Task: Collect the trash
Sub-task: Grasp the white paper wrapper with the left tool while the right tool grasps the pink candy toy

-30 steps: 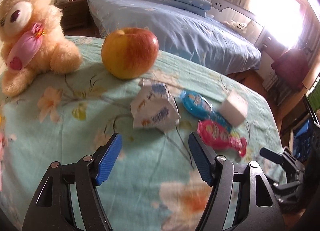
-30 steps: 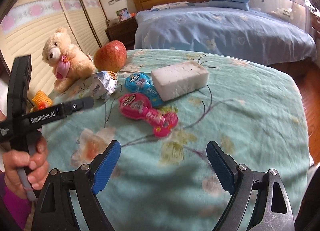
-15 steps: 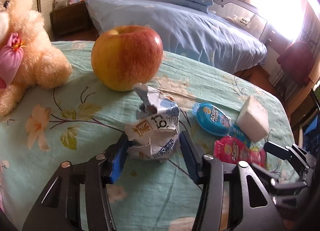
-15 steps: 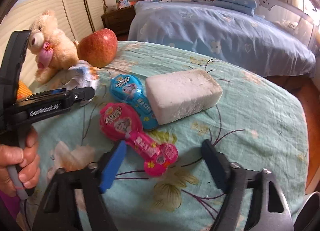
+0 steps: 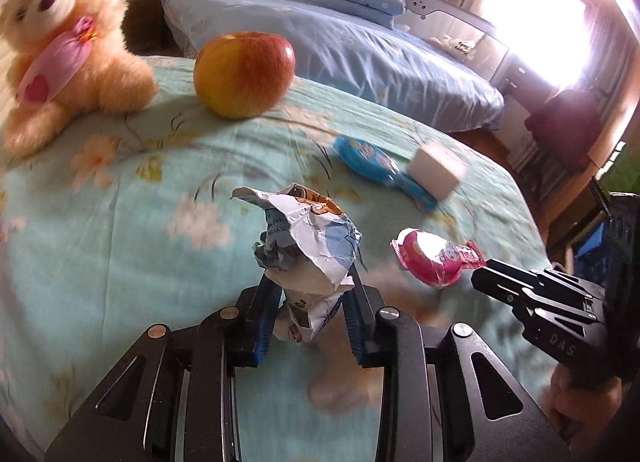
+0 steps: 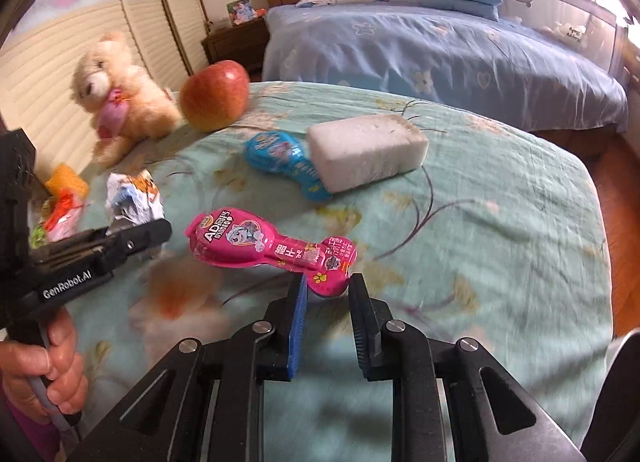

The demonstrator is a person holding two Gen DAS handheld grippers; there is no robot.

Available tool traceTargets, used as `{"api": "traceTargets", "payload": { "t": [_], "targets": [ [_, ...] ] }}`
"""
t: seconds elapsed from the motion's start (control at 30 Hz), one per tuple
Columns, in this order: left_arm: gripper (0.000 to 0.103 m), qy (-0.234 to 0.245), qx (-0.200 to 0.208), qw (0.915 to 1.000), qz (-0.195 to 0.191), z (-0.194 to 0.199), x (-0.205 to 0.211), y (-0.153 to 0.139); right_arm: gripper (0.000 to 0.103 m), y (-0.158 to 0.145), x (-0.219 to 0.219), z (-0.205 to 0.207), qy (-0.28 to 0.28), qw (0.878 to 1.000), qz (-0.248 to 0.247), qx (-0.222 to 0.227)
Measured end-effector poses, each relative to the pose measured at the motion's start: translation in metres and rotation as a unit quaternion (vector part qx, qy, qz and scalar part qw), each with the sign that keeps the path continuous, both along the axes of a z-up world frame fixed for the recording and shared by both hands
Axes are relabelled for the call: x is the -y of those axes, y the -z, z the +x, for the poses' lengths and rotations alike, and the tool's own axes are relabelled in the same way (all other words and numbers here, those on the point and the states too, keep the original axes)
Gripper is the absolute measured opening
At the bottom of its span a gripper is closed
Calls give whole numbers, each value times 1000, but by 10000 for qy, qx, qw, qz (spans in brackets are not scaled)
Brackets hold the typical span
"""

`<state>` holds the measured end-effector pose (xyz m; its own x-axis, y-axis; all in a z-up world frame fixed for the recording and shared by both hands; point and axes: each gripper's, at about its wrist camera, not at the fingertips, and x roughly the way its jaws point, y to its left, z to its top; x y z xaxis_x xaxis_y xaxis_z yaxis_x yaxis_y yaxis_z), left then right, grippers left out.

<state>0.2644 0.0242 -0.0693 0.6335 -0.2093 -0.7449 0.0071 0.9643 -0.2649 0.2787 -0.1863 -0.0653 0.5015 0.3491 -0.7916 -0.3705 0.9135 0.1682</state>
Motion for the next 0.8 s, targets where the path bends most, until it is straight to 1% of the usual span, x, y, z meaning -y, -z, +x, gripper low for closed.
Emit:
{"api": "traceTargets", "payload": {
  "t": [0.07, 0.1, 0.17, 0.23, 0.3, 0.33, 0.5, 0.6, 0.67, 0.7, 0.73, 0.77, 0.8],
  "targets": [
    [28, 40, -20, 9999, -110, -13, 0, 0, 22, -1, 4, -12, 73, 10000, 3, -18],
    [28, 64, -31, 9999, -157, -19, 0, 1, 25, 0, 7, -18, 100, 9999, 38, -42],
    [28, 89, -51, 9997, -219, -29, 1, 1, 26, 3, 13, -27, 86, 9998, 129, -107],
    [28, 120, -73, 9995, -279, -35, 2, 5, 52, 4, 15, -34, 44, 9999, 35, -90],
    [28, 151, -54, 9995, -271, -40, 3, 6, 62, 2, 15, -40, -24, 9999, -82, 54],
    [28, 150, -33, 9995, -262, -40, 2, 5, 63, 0, 14, -39, -81, 9998, -123, 104],
    [28, 152, 27, 9996, -235, -39, 3, 6, 64, -6, -3, -26, -646, 9959, -504, 391],
    [28, 193, 60, 9996, -199, -40, 5, 7, 64, -1, -14, -13, -993, 9928, -555, 361],
    [28, 203, 100, 9996, -168, -40, 6, 7, 64, 7, -25, -7, -1228, 9888, -793, 312],
    [28, 210, 117, 9996, -161, -41, 6, 7, 61, 10, -30, -6, -1302, 9870, -896, 292],
    [28, 221, 133, 9995, -159, -41, 6, 6, 55, 12, -31, -6, -1321, 9867, -901, 291],
    [28, 225, 142, 9995, -168, -42, 6, 6, 47, 11, -30, -7, -1316, 9876, -812, 279],
    [28, 231, 146, 9995, -172, -42, 6, 6, 36, 10, -30, -8, -1310, 9883, -745, 231]
  ]
}}
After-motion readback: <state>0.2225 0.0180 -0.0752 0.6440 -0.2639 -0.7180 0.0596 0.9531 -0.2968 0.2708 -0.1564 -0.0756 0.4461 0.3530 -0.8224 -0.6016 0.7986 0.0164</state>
